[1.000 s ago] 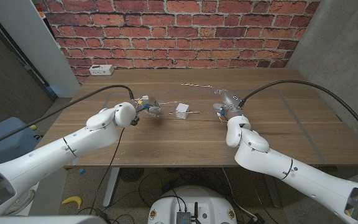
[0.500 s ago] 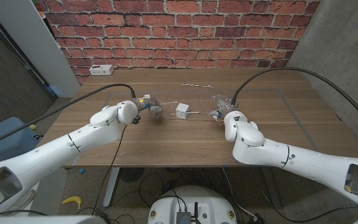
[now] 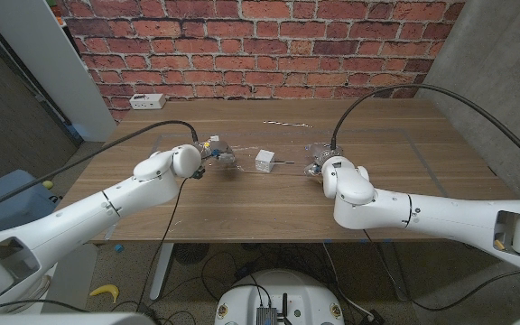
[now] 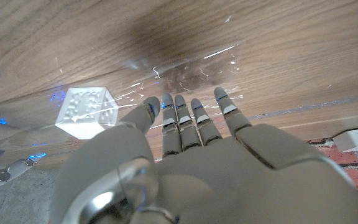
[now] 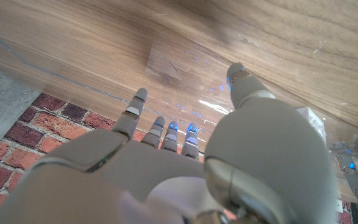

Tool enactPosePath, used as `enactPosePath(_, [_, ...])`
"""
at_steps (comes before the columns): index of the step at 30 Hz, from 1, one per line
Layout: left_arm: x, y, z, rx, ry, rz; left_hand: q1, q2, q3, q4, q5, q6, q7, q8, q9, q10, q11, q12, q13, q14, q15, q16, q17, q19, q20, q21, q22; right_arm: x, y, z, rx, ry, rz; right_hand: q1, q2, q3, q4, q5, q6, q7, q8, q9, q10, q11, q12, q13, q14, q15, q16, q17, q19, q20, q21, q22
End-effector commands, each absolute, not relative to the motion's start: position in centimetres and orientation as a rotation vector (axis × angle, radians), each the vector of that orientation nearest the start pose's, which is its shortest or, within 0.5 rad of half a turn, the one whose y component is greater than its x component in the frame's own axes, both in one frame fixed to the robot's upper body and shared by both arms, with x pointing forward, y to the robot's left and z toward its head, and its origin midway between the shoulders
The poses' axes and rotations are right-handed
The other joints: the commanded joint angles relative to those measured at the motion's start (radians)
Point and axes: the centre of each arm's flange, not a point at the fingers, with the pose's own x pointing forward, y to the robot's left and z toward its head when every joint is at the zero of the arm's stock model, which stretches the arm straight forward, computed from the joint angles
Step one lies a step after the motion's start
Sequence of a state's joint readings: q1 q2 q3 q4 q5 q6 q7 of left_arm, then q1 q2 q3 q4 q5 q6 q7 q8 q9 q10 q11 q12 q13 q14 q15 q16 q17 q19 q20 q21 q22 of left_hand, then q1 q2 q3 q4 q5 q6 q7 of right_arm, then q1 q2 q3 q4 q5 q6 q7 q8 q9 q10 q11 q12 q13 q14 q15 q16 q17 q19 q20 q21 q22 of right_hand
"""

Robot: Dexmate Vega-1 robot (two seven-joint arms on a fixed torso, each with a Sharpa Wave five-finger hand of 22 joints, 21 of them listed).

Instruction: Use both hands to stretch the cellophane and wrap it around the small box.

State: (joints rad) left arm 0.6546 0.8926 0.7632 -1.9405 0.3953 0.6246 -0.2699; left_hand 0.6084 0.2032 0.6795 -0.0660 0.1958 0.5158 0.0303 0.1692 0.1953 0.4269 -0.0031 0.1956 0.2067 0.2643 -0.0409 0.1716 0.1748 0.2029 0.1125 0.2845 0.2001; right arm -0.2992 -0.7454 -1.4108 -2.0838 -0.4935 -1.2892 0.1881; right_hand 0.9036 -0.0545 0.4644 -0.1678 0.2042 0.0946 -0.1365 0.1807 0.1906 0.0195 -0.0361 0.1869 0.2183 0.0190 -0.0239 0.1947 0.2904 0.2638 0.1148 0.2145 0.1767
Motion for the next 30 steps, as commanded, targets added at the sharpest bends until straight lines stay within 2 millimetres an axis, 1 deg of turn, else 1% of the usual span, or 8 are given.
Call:
enactPosePath(1, [59.9,22.4,1.1,1.414,-0.213,-0.099,-0.008,0.003,0.001,0.005,-0.001,-0.004,0.003,0.004,-0.001,-0.005,-0.002,-0.002,0.004,-0.001,-0.009,0.007,0.002,-0.003,-0.004,-0.002,0.001,57.7,-11.1,-4.0,-1.668,-0.052,-0.04,0.034,0.009,0.021,-0.002,0.016,0.019,-0.021,0.014,0.0,0.027,-0.019,0.018,-0.003,0.058,-0.005,0.025,-0.007,0.054,-0.02,0.019,0.004])
enactPosePath(7, [59.8,22.5,1.1,1.414,-0.204,-0.095,-0.01,0.003,0.001,0.009,-0.001,-0.003,0.004,0.006,-0.001,-0.003,0.0,0.0,0.004,0.001,-0.009,0.009,0.002,-0.004,-0.003,-0.003,0.001,58.9,-10.9,-4.2,-1.684,-0.076,-0.038,0.044,0.02,0.04,0.008,0.028,0.121,-0.03,0.044,-0.002,0.138,-0.032,0.051,-0.007,0.131,-0.035,0.048,-0.019,0.11,-0.041,0.03,0.005])
enactPosePath(11, [59.8,22.6,1.0,1.414,-0.194,-0.095,-0.012,0.002,0.004,0.012,-0.001,0.002,0.004,0.01,-0.002,0.001,-0.001,0.004,0.004,0.004,-0.009,0.01,0.001,-0.005,-0.002,-0.003,0.001,59.4,-11.1,-4.2,-1.655,-0.147,-0.058,0.031,0.055,0.053,0.022,0.033,0.259,-0.051,0.068,-0.004,0.276,-0.082,0.082,-0.01,0.217,-0.075,0.074,-0.028,0.164,-0.054,0.04,0.006])
enactPosePath(14, [59.8,22.7,0.9,1.41,-0.19,-0.102,-0.015,0.001,0.005,0.016,-0.001,0.007,0.005,0.012,-0.002,0.003,-0.002,0.005,0.004,0.006,-0.009,0.011,0.001,-0.005,-0.001,-0.003,0.001,59.5,-11.3,-4.2,-1.646,-0.247,-0.126,0.042,0.09,0.046,0.015,0.027,0.462,-0.055,0.112,-0.006,0.432,-0.098,0.114,-0.014,0.322,-0.127,0.113,-0.036,0.223,-0.076,0.053,0.008])
enactPosePath(17, [59.8,22.7,0.9,1.406,-0.189,-0.109,-0.022,-0.002,0.003,0.023,-0.002,0.008,0.005,0.013,-0.002,0.004,-0.002,0.006,0.004,0.008,-0.009,0.012,0.002,-0.005,0.001,-0.003,0.001,59.6,-11.3,-4.3,-1.662,-0.326,-0.194,0.117,0.128,0.036,-0.012,0.011,0.652,-0.051,0.142,-0.008,0.585,-0.108,0.142,-0.016,0.454,-0.199,0.184,-0.017,0.296,-0.104,0.078,0.012])
enactPosePath(24, [59.8,22.9,0.7,1.401,-0.182,-0.118,-0.037,-0.003,0.003,0.04,-0.004,0.008,0.008,0.014,-0.002,0.003,-0.001,0.008,0.003,0.009,-0.007,0.012,0.002,-0.006,0.003,-0.003,0.002,60.0,-11.0,-4.0,-1.694,-0.501,-0.316,0.371,0.171,-0.005,-0.012,-0.029,0.863,-0.052,0.134,-0.005,0.761,-0.123,0.152,-0.01,0.696,-0.215,0.35,0.103,0.355,-0.182,0.14,0.032])
enactPosePath(26, [59.9,23.0,0.6,1.401,-0.179,-0.121,-0.041,-0.005,0.003,0.044,-0.004,0.008,0.009,0.015,-0.002,0.003,-0.002,0.009,0.003,0.009,-0.007,0.012,0.002,-0.005,0.003,-0.003,0.002,60.0,-10.8,-3.7,-1.689,-0.545,-0.32,0.4,0.179,-0.043,-0.005,-0.033,0.954,-0.04,0.144,-0.002,0.837,-0.112,0.167,-0.007,0.741,-0.216,0.388,0.139,0.355,-0.184,0.165,0.04])
enactPosePath(30, [59.9,23.1,0.4,1.401,-0.176,-0.128,-0.048,-0.006,0.002,0.052,-0.005,0.007,0.01,0.015,-0.003,0.001,0.0,0.008,0.003,0.006,-0.007,0.011,0.003,-0.008,0.005,-0.004,0.002,60.0,-10.2,-3.3,-1.701,-0.622,-0.322,0.407,0.189,-0.062,0.001,-0.032,0.99,-0.037,0.146,0.001,0.881,-0.117,0.176,-0.006,0.754,-0.216,0.397,0.148,0.354,-0.186,0.179,0.045])
